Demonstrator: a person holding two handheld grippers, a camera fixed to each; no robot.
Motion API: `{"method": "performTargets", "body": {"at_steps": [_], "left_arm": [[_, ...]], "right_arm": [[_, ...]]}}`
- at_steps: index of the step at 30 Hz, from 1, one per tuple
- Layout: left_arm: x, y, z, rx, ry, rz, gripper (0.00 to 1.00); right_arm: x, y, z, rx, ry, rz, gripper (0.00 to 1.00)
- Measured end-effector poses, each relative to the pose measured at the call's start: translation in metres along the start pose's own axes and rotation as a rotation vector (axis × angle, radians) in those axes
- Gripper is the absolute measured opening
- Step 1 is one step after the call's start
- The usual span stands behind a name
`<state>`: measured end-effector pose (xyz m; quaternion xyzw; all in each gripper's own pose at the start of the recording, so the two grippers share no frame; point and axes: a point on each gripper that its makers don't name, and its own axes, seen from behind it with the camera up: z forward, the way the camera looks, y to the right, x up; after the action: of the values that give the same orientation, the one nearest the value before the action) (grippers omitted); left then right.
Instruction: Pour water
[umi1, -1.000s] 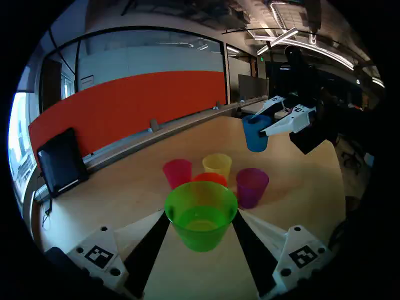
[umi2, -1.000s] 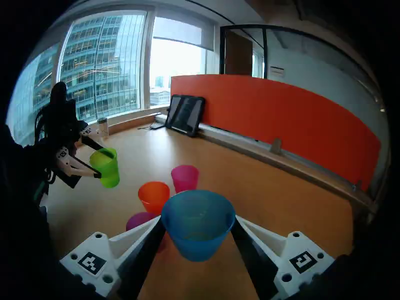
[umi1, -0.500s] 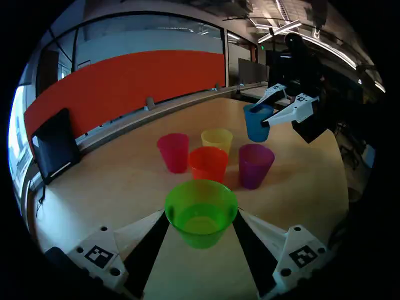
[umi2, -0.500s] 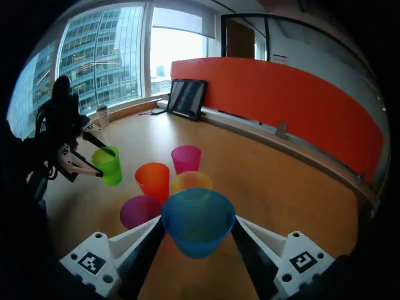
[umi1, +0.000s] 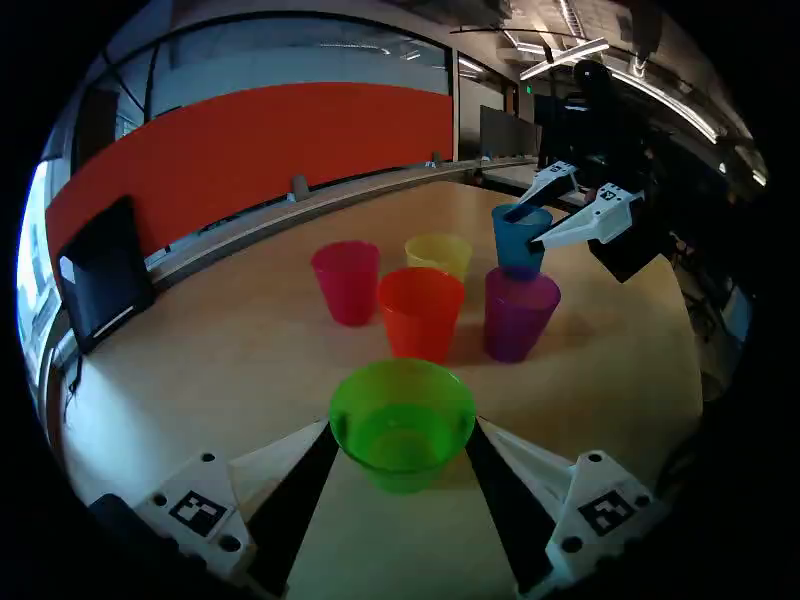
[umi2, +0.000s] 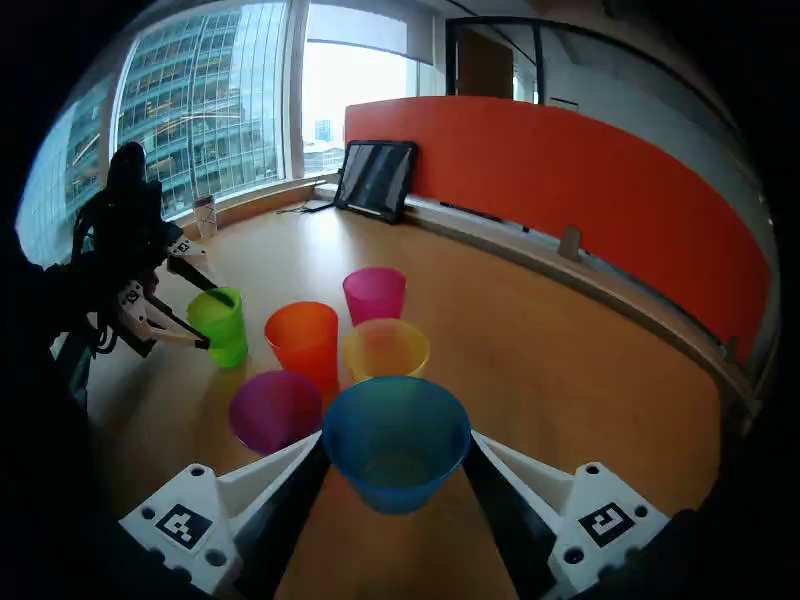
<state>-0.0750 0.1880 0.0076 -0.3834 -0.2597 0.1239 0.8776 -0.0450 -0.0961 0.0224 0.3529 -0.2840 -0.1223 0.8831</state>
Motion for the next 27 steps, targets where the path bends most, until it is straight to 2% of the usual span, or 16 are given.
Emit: {"method": "performTargets", "body": {"at_steps": [6, 17, 21, 27], "left_arm": [[-0.004, 0.000, 0.003, 0.000, -0.003, 0.001, 0.86], [-0.007, -0.003, -0.001, 0.002, -0.002, -0.015, 0.88], [-0.009, -0.005, -0.001, 0.006, -0.010, -0.022, 0.96], [-0.013, -0.008, -0.003, 0.017, -0.020, -0.037, 0.98]], "right_arm": [[-0.005, 0.000, 0.003, 0.000, -0.010, 0.003, 0.92], [-0.009, -0.003, 0.008, 0.003, -0.017, 0.004, 0.92], [-0.009, -0.005, 0.008, 0.004, -0.016, 0.004, 0.92], [-0.011, -0.007, 0.009, 0.006, -0.014, 0.011, 0.92]]}}
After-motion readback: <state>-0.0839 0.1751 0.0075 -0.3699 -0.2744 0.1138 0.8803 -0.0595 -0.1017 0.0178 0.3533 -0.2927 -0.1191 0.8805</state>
